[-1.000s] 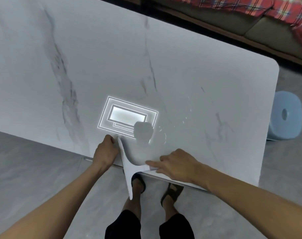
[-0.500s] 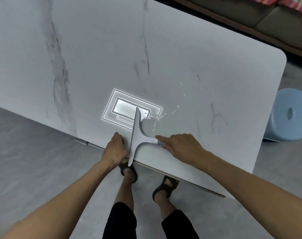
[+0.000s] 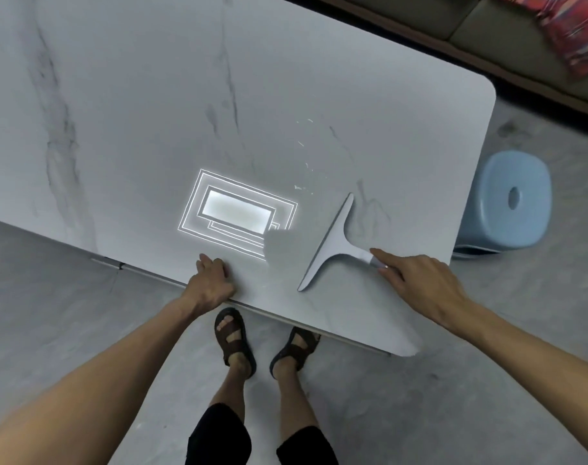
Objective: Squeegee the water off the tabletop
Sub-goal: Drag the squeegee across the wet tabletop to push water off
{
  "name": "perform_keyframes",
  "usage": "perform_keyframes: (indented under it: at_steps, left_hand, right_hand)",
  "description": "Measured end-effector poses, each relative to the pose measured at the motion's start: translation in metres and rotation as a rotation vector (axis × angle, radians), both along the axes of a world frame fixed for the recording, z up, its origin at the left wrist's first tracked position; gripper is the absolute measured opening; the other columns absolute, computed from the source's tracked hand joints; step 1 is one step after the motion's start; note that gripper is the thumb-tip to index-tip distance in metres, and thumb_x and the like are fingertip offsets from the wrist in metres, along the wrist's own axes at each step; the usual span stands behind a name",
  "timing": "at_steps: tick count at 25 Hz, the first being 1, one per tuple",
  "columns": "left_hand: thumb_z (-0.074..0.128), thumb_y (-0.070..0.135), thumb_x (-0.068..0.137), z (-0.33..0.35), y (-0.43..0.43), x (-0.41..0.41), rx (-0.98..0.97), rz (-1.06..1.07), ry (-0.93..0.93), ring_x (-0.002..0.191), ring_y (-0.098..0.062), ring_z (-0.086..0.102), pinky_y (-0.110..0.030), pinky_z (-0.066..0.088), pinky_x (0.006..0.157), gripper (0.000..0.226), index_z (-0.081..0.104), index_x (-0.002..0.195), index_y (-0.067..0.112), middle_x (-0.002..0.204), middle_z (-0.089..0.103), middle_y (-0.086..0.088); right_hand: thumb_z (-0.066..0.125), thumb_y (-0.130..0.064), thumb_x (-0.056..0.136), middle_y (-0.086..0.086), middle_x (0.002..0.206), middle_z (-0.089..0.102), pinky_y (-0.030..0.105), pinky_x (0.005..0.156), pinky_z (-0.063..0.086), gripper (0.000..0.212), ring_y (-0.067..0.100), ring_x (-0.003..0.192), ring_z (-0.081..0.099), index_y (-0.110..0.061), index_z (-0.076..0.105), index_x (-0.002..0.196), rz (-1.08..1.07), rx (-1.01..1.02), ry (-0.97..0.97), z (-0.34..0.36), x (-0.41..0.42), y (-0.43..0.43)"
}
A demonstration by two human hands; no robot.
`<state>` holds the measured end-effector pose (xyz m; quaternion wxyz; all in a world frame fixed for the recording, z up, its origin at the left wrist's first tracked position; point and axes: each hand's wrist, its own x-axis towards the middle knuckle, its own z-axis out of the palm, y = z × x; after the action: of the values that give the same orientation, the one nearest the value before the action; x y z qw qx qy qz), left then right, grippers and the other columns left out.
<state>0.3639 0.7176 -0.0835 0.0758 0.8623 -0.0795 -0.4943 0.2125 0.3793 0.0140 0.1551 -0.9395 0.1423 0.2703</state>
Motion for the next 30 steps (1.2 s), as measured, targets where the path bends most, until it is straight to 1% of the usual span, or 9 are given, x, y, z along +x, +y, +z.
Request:
perform_keyframes:
  at_steps: [5,6,8,11,13,16,23,27,30]
  left_hand:
    - [0.054,0.008,0.080,0.007,0.003,-0.003,0.007,-0.056,0.013,0.131,-0.049,0.038,-0.037,0.039,0.080,0.032,0.039,0.108,0.004,0.157,0.005,-0.027]
    - [0.054,0.007,0.081,0.010,0.006,-0.001,0.006,-0.053,0.022,0.128,-0.047,0.042,-0.035,0.037,0.077,0.043,0.037,0.120,0.000,0.157,0.008,-0.029]
    - [0.051,0.006,0.083,0.015,0.015,0.003,-0.024,-0.005,0.015,0.105,-0.041,0.056,-0.032,0.037,0.067,0.055,0.029,0.133,-0.003,0.142,0.039,-0.032]
    - [0.045,0.008,0.087,0.023,0.029,0.007,-0.086,0.162,-0.159,0.074,-0.031,0.055,-0.035,0.041,0.059,0.024,0.042,0.110,0.007,0.099,0.064,-0.021]
    - [0.044,0.012,0.089,0.026,0.039,0.001,-0.106,0.273,-0.239,0.071,-0.028,0.057,-0.035,0.043,0.060,0.011,0.044,0.100,0.010,0.089,0.064,-0.012]
    - [0.048,0.006,0.085,0.025,0.046,-0.012,-0.138,0.288,-0.235,0.071,-0.022,0.052,-0.032,0.038,0.059,0.016,0.042,0.098,0.012,0.079,0.055,0.000]
    - [0.053,-0.001,0.074,0.016,0.027,-0.031,-0.199,0.206,-0.111,0.064,-0.012,0.047,-0.027,0.028,0.049,0.031,0.037,0.096,0.015,0.081,0.050,-0.001]
    - [0.054,-0.001,0.078,0.018,0.007,-0.036,-0.200,0.113,-0.076,0.064,-0.010,0.044,-0.025,0.027,0.049,0.028,0.039,0.099,0.012,0.095,0.050,-0.009]
    - [0.050,0.001,0.081,0.021,-0.003,-0.037,-0.150,0.122,-0.075,0.064,-0.015,0.048,-0.027,0.031,0.050,0.024,0.041,0.101,0.011,0.087,0.054,-0.008]
  right_hand:
    - [0.036,-0.045,0.099,-0.006,0.096,0.072,0.030,0.064,0.039,0.044,0.019,0.087,0.065,-0.048,0.031,0.143,0.008,0.044,-0.043,0.005,-0.012,0.018]
    - [0.036,-0.045,0.100,-0.007,0.097,0.071,0.030,0.065,0.038,0.044,0.018,0.087,0.064,-0.049,0.030,0.143,0.043,0.066,-0.038,0.006,-0.008,0.029]
    - [0.034,-0.047,0.099,-0.008,0.102,0.068,0.030,0.068,0.039,0.044,0.019,0.092,0.063,-0.052,0.028,0.143,0.153,0.137,-0.026,0.004,0.002,0.060]
    - [0.034,-0.045,0.101,-0.001,0.098,0.064,0.033,0.068,0.043,0.043,0.024,0.086,0.063,-0.049,0.029,0.143,0.370,0.214,-0.013,-0.011,0.022,0.122]
    - [0.034,-0.041,0.102,0.003,0.093,0.061,0.035,0.066,0.046,0.044,0.027,0.079,0.061,-0.044,0.027,0.145,0.514,0.217,-0.011,-0.025,0.036,0.157]
    - [0.035,-0.038,0.102,0.005,0.091,0.060,0.033,0.062,0.040,0.044,0.027,0.076,0.059,-0.041,0.028,0.145,0.606,0.183,-0.012,-0.041,0.043,0.174]
    - [0.029,-0.048,0.100,-0.003,0.085,0.059,0.035,0.067,0.044,0.037,0.023,0.082,0.062,-0.051,0.033,0.137,0.430,0.146,0.057,-0.032,0.002,0.093]
    - [0.029,-0.049,0.099,-0.007,0.103,0.066,0.033,0.074,0.044,0.042,0.019,0.097,0.063,-0.053,0.030,0.141,0.315,0.045,0.142,-0.020,-0.031,0.033]
    - [0.029,-0.050,0.099,-0.009,0.107,0.068,0.031,0.076,0.044,0.042,0.017,0.103,0.063,-0.055,0.029,0.141,0.238,-0.021,0.166,-0.004,-0.046,-0.004]
